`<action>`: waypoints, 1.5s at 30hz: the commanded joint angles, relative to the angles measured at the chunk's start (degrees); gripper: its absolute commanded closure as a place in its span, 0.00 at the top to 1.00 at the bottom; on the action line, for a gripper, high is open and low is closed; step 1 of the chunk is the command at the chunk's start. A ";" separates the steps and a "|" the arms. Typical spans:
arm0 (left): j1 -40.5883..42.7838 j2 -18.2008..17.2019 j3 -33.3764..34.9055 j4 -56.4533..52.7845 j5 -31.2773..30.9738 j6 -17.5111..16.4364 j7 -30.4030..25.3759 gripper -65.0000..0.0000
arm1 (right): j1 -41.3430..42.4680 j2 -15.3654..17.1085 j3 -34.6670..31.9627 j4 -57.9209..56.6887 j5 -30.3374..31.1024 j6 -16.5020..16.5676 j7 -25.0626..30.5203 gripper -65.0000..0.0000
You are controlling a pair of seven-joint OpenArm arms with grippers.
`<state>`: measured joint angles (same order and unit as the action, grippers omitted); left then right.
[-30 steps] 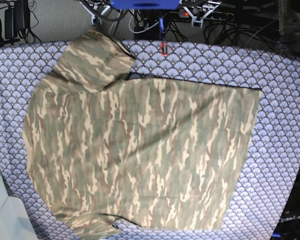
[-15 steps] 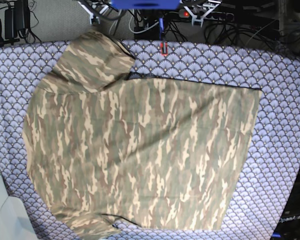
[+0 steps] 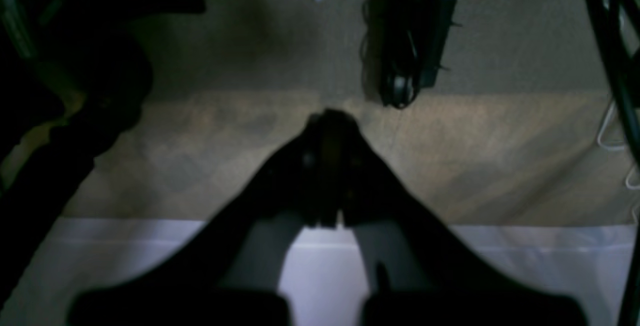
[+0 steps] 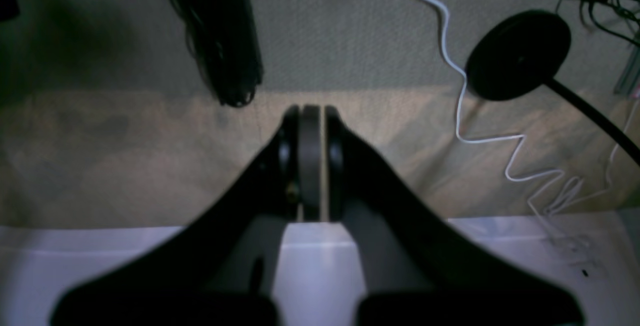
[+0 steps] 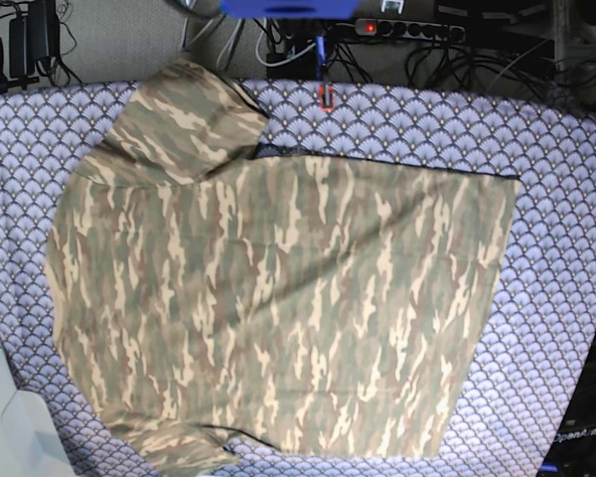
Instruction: Fold the T-shirt properly
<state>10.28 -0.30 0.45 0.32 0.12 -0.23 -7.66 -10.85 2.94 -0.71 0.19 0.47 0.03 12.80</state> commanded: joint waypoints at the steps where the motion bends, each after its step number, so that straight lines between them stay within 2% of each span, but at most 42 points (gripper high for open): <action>1: 1.36 -0.28 0.04 -0.19 -0.08 0.01 -0.73 0.00 | -1.32 0.80 -0.04 -0.05 0.01 0.27 1.22 0.00; 9: 7.43 -0.98 0.12 -0.19 0.10 -0.08 -7.94 0.00 | -9.06 3.43 -0.04 -0.19 0.01 0.27 14.59 0.00; 13: 11.21 -1.07 0.65 -0.19 2.56 -0.08 -13.92 0.00 | -12.93 4.31 -0.12 -0.19 -0.07 0.27 19.95 0.00; 19: 17.45 -1.07 0.56 -0.27 2.12 -0.08 -26.67 0.00 | -18.47 5.90 -0.12 -0.19 -0.07 0.27 31.11 0.00; 26: 25.45 -2.65 0.48 -0.27 2.03 -0.08 -45.83 0.00 | -24.09 7.21 -0.12 -0.19 -0.07 0.27 44.92 0.00; 33: 31.78 -3.27 0.39 -0.27 1.95 -0.08 -62.45 0.00 | -28.75 7.65 -0.12 -0.19 -0.07 0.27 58.72 0.00; 36: 33.72 -3.18 0.39 -0.27 1.95 -0.08 -67.90 0.00 | -30.95 7.65 -0.12 -0.19 -0.07 0.27 65.84 0.00; 41: 35.12 -2.91 0.39 0.34 1.95 -0.08 -67.64 0.00 | -34.20 7.65 -0.12 3.81 -0.07 0.27 66.19 0.00; 45: 35.30 -2.74 0.56 0.43 1.95 -0.08 -67.72 0.00 | -38.51 7.48 -0.04 12.96 -0.07 0.27 66.19 0.00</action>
<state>43.33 -3.01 0.86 1.19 2.00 -0.21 -74.17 -47.11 10.11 -0.82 14.06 0.05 0.12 77.60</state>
